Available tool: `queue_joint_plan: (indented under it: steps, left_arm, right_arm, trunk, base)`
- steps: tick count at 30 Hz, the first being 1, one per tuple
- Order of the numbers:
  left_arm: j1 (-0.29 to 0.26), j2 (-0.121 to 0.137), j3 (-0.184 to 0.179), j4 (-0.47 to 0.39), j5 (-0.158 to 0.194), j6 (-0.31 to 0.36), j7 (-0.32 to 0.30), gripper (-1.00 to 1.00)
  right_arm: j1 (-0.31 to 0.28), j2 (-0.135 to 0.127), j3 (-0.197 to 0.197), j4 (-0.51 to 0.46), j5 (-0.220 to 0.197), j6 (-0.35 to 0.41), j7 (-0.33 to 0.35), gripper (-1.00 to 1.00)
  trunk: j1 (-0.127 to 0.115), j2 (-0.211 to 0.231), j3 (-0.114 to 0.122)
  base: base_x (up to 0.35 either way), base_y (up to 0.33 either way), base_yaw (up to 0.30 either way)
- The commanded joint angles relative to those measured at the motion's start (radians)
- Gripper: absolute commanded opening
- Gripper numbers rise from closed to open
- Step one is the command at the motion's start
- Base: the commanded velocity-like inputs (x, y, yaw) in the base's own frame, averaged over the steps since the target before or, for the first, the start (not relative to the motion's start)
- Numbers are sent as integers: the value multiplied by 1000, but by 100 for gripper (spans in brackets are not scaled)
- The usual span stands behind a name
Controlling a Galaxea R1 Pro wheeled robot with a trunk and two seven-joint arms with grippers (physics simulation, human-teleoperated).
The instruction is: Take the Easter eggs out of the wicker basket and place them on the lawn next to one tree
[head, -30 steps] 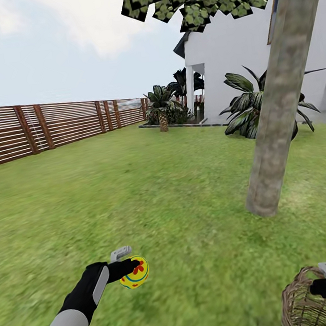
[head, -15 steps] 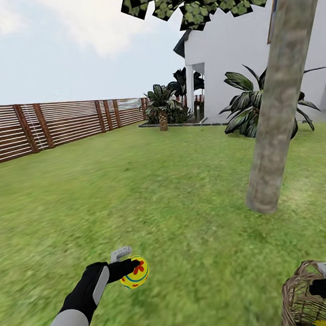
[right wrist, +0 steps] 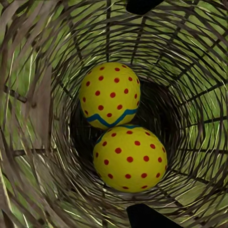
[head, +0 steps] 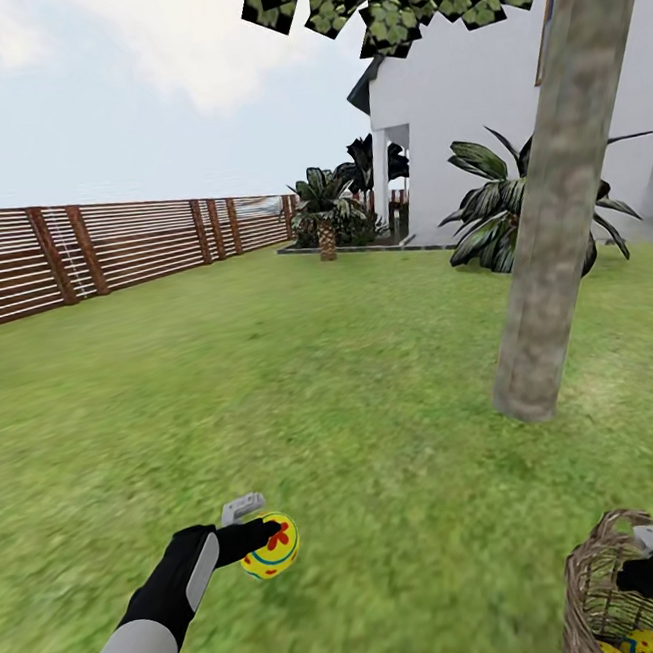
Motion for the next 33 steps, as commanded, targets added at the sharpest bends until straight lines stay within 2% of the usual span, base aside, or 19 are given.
queue_joint_plan:
  steps: [1, 5, 8, 13, 21, 33]
  left_arm:
    - [-1, -1, 7, -2, 1, 7, -4, -100]
    - [-1, -2, 7, -1, 1, 7, -4, -100]
    - [-1, -2, 6, 0, 1, 7, -4, -100]
    - [-1, -1, 7, 2, 1, 8, -5, -100]
    - [-1, -2, 6, 5, 1, 8, -5, -100]
    - [-1, -3, 6, 5, 0, 7, -4, -100]
  right_arm:
    - [0, 0, 8, -2, -10, 5, 0, 100]
    - [0, 2, 7, -2, -10, -1, 2, 100]
    - [0, 3, 7, 0, -6, -39, -1, 100]
    - [0, 4, 8, 17, -5, -60, 6, 100]
    - [0, 5, 8, 18, -5, -53, 4, 100]
    - [0, 4, 7, 17, -10, -45, 2, 100]
  trunk:
    - [4, -8, -4]
    - [19, -36, -17]
    - [31, -57, -26]
    - [31, -57, -26]
    - [31, -57, -26]
    - [77, -141, -64]
  base:
    - [0, 0, 0]
    - [0, 0, 0]
    - [0, 0, 0]
    - [0, 0, 0]
    - [0, 0, 0]
    - [0, 0, 0]
